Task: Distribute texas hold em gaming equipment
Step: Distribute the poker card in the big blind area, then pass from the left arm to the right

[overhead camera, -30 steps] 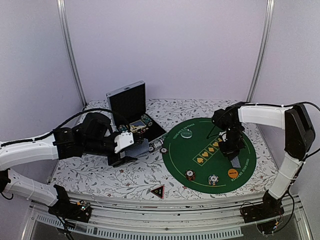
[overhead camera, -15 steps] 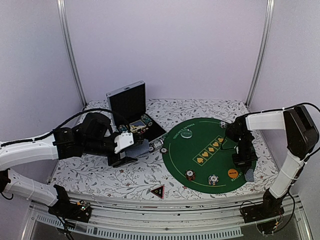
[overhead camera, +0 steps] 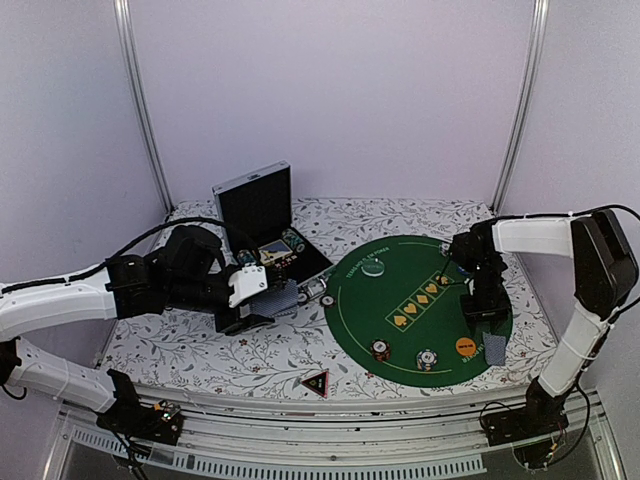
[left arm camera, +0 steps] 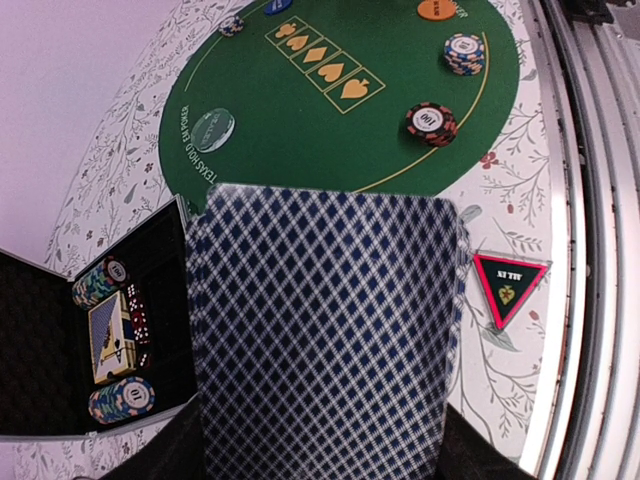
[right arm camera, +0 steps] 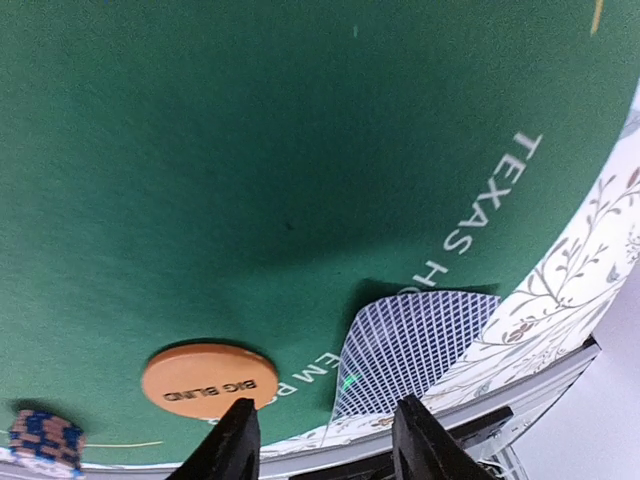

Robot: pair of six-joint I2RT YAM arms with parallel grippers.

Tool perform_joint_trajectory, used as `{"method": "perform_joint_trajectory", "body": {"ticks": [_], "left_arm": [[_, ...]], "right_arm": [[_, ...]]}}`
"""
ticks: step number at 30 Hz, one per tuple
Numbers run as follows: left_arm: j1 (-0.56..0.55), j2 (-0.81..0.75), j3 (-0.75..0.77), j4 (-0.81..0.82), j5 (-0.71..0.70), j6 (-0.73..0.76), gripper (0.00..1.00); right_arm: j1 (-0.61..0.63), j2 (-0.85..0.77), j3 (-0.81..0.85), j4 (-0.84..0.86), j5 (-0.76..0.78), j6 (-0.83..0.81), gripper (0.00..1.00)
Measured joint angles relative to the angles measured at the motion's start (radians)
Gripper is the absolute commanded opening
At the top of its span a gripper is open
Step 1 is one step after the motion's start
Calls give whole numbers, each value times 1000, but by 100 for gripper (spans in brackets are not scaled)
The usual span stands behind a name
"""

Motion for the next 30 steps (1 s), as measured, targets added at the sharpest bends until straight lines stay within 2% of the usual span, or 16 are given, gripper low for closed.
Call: {"method": "perform_joint_trajectory", "body": {"ticks": [3,6,10,14,16,19,23,30], "left_arm": [[0,0,0,-1,1,3,65],[0,0,0,-1,5,6,65],[0,0,0,-2,11,12,65],[0,0,0,-2,21,19,65],[0,0,0,-1,22,22,65],[0,0,0,-1,21,25,65],[0,0,0,-1,14,26,65],[0,3,0,2,-12,25,65]], "right_arm": [[17,-23,103,-12,2,0,53],[95,-54,268,12,-17,-19,59],[299,-103,402,245,-205,-109,63],[451,-119,376,593,-500,-138,65],[472,-100,347,764,-620,-111,70],[485,-30,343,924,-718,-71,78],[512,55,353,983,-746,-54,86],[557,123,364,1007,-759,-46,86]]}}
